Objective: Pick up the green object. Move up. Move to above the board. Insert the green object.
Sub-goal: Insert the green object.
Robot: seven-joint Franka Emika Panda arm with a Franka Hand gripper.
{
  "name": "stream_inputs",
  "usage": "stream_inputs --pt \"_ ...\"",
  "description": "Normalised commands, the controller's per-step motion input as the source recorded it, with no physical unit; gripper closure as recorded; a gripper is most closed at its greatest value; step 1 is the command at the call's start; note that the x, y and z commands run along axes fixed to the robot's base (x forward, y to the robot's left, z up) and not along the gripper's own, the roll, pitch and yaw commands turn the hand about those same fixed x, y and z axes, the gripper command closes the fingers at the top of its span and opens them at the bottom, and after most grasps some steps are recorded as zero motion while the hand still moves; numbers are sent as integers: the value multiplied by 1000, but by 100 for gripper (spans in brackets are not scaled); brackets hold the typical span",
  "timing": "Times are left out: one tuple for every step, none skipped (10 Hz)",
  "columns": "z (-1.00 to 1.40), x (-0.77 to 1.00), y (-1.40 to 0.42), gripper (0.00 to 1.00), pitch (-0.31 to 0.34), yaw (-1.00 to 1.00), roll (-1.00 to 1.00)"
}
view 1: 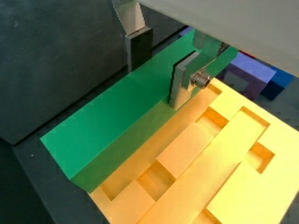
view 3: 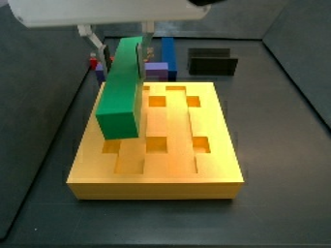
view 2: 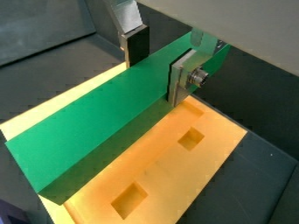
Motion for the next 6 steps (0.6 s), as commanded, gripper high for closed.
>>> stream_inputs --pt "-374 123 0 100 0 66 339" --pt "-460 126 0 100 6 74 339" --pt "-574 26 0 100 0 0 276" --pt "-537 86 0 100 0 0 171" --pt "-509 0 0 100 -6 0 33" --pt "-480 -6 0 100 -76 0 -19"
